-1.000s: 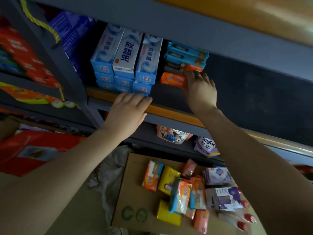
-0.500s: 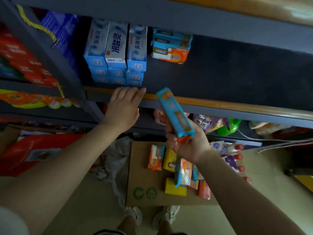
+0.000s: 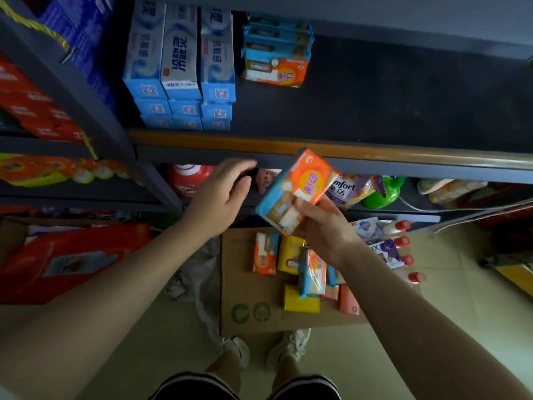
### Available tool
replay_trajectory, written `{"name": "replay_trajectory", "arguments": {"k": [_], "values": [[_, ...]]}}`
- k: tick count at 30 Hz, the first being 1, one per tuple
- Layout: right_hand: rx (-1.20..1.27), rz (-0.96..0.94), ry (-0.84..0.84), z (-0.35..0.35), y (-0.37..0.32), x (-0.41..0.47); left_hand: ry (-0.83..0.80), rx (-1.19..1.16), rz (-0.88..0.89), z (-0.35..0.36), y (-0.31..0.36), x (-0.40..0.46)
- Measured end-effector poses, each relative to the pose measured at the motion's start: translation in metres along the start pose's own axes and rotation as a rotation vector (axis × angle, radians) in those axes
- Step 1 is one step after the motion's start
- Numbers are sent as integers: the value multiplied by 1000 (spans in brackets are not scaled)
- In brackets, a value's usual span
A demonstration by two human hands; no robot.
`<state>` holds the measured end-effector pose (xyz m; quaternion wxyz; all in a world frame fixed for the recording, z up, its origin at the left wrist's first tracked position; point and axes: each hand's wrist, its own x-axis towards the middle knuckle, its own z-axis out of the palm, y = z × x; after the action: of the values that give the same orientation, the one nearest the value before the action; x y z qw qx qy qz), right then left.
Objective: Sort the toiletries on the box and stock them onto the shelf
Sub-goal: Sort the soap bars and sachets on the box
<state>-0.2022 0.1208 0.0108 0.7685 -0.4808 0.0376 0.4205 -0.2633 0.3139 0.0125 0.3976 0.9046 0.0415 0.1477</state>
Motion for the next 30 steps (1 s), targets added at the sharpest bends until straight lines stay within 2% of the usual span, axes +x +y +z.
{"name": "replay_trajectory", "arguments": {"k": [2,4,9,11,12,14,16,18,20,22,25,28,30], "values": [[-140,-40,58,-4,3,-2,-141,-311,-233,7,8,-7],[-261,-71,90,-7,5,-3,-233,-414,-275,14,10,-12],[-611,-286,22,-8,0,-9,-201,-150,31,17,7,-18],[-829,-419,8,-9,-5,-12,-172,-140,118,17,6,-21],[-967,-488,14,-9,-7,-13,-156,-203,84,17,7,-24],[-1126,-490,43,-9,-11,-14,-168,-465,-119,20,11,-29],[-1101,-334,48,-9,-13,-12,-189,-745,-356,26,10,-33],[-1083,-226,46,-9,-9,-7,-167,-910,-560,36,5,-39],[-1169,-188,29,-11,-3,0,-122,-994,-748,49,-2,-46],[-1278,-119,-12,-18,5,8,-95,-974,-862,63,-13,-56],[-1312,-17,33,-41,20,23,-112,-730,-876,88,-45,-74],[-1281,-47,145,-70,37,37,-253,-359,-894,118,-82,-94],[-1252,-88,158,-86,46,40,-335,-219,-931,142,-100,-104]]}}
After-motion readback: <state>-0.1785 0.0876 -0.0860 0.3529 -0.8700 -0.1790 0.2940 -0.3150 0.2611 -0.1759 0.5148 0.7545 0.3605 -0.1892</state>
